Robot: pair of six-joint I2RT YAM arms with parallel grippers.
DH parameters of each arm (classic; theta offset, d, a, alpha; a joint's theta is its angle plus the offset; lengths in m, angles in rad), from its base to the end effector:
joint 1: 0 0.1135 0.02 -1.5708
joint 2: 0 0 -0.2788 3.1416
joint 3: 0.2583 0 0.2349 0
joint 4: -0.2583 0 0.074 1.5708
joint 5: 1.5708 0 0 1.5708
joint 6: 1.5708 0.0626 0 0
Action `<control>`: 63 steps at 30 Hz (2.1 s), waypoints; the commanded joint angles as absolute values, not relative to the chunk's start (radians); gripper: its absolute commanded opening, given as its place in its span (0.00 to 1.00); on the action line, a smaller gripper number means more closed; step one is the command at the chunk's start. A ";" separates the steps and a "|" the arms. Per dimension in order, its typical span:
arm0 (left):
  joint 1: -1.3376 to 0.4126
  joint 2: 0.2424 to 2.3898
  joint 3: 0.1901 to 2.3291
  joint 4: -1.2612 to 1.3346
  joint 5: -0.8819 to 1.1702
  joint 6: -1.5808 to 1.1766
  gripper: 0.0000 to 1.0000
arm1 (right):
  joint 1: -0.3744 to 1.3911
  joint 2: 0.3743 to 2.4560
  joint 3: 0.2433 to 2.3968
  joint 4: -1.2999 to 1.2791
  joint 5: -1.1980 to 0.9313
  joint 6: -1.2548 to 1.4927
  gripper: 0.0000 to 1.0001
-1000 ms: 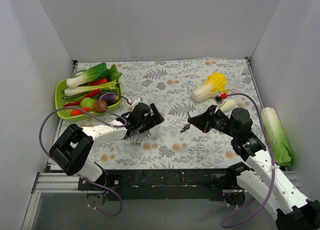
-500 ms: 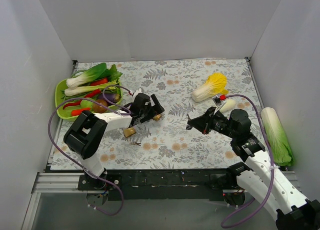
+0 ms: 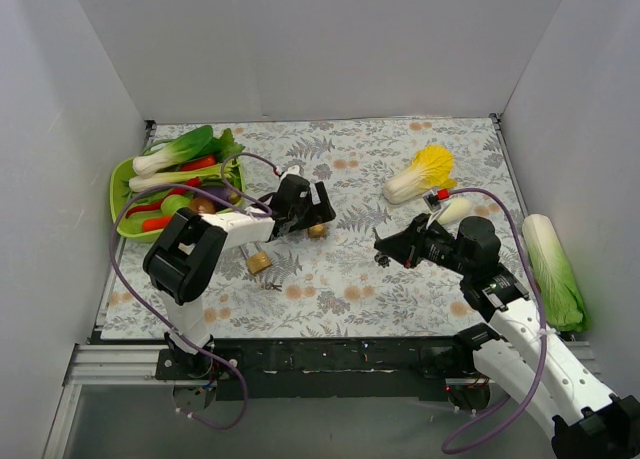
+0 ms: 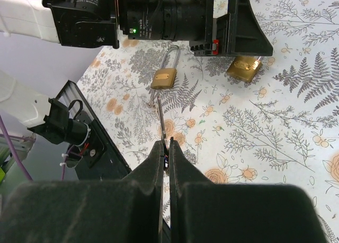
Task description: Unlock with the key
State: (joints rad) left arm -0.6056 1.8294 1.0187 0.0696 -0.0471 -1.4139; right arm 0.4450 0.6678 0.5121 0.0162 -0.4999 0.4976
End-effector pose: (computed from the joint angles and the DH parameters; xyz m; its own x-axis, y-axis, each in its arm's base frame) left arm 0.3239 -0.2207 0.1676 -0.6202 -0.7706 -0.1467 -0.4638 0.5110 -0.7237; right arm 0.1337 0.0970 0.2923 -0.4951 0.2280 -0.8384 -0.6486 0.5451 0.5313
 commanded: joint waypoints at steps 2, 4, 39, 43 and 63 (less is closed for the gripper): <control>-0.612 1.818 1.060 -0.070 -0.139 -1.286 0.95 | 0.442 0.670 0.514 0.054 -0.512 0.503 0.01; -0.635 1.818 1.069 -0.115 -0.181 -1.246 0.93 | 0.442 0.675 0.511 0.061 -0.514 0.508 0.01; -0.758 2.025 1.289 -0.456 -0.353 -1.158 0.61 | 0.442 0.672 0.482 0.064 -0.528 0.503 0.01; -0.761 2.033 1.296 -0.492 -0.353 -1.158 0.60 | 0.442 0.666 0.477 0.061 -0.523 0.502 0.01; -0.767 1.990 1.203 -0.485 -0.313 -1.246 0.23 | 0.442 0.667 0.474 0.061 -0.520 0.506 0.01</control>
